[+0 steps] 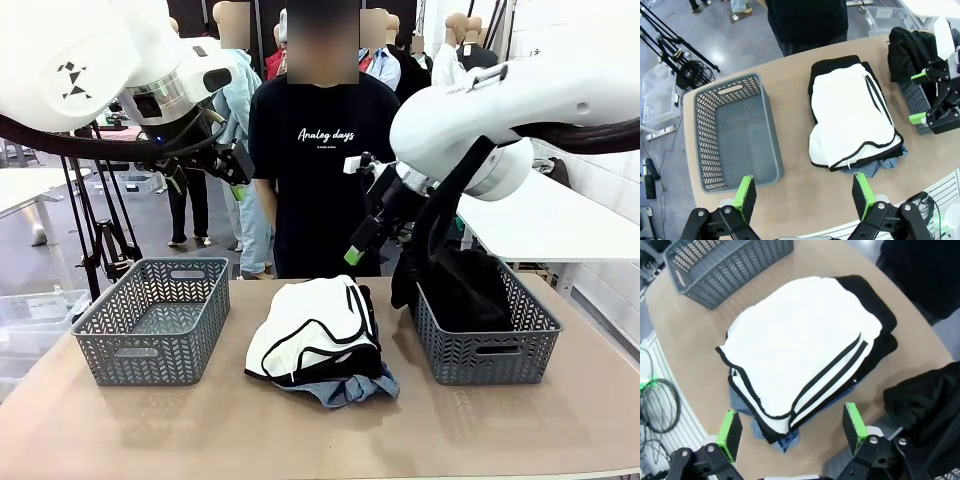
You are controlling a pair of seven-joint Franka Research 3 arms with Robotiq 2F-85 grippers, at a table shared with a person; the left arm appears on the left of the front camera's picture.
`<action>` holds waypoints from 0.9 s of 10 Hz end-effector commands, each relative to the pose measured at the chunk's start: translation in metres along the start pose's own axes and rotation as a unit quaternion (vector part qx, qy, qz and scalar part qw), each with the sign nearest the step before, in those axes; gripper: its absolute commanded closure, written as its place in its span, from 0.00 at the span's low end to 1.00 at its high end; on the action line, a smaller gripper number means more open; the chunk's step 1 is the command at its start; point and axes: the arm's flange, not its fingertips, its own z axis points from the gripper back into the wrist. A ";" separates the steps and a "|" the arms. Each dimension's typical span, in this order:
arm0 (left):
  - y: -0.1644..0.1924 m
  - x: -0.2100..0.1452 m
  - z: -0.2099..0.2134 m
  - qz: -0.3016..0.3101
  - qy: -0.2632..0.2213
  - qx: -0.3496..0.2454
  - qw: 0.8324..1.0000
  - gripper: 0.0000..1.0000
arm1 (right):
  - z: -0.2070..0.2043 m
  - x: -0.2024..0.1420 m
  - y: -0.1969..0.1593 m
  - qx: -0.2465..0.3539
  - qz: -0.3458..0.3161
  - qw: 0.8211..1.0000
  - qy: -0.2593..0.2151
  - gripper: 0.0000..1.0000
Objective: Sort the tops and bottoms.
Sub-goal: Lift clothes from the center of the table with your right hand.
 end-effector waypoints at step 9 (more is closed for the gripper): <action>0.003 -0.001 -0.001 0.000 -0.007 -0.003 1.000 0.00 | -0.106 0.050 0.047 -0.108 -0.105 0.985 0.078 0.00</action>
